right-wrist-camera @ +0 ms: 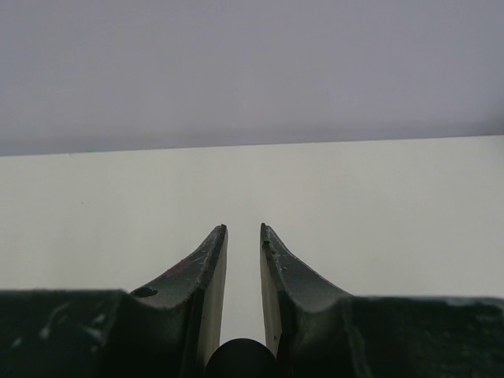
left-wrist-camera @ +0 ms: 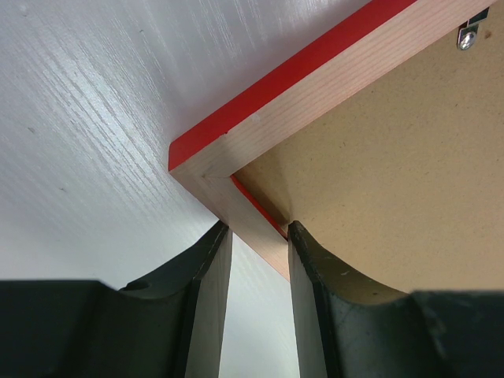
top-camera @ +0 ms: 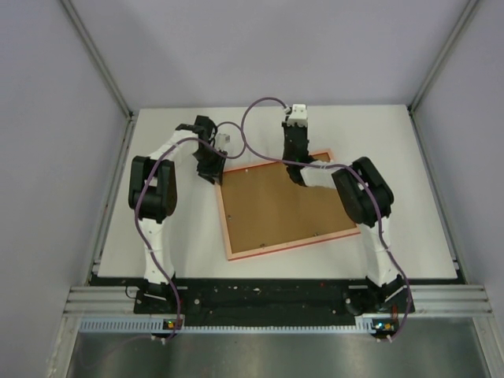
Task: Take the photo out of the frame
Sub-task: Release the photo frame item from the photo frame.
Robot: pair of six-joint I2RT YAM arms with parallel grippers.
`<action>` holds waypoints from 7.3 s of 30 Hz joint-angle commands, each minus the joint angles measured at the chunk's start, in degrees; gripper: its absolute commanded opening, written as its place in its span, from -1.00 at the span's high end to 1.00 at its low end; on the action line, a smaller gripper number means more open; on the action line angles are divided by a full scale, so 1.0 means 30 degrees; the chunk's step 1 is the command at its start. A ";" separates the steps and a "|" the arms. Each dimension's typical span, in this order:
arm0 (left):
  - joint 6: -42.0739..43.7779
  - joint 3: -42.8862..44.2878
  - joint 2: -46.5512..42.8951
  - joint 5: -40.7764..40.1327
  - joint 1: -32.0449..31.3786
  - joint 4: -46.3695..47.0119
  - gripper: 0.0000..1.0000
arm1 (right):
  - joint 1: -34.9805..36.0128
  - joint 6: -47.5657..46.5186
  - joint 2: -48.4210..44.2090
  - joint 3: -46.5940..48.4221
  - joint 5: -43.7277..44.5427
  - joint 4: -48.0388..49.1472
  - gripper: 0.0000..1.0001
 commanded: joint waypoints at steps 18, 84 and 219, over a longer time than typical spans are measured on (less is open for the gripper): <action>0.0180 -0.0008 -0.0694 0.0819 -0.0091 -0.0322 0.21 | 0.0427 0.3120 -0.1423 0.1817 -0.2734 -0.5589 1.00; -0.1168 -0.0564 -0.1309 0.2724 0.0232 0.0410 0.21 | 0.2360 1.2203 0.4640 1.4534 -0.5609 -1.9131 1.00; -0.2222 -0.1531 -0.1866 0.3779 0.1462 0.1347 0.20 | 0.4030 0.6372 0.4231 1.2424 0.1191 -1.4149 1.00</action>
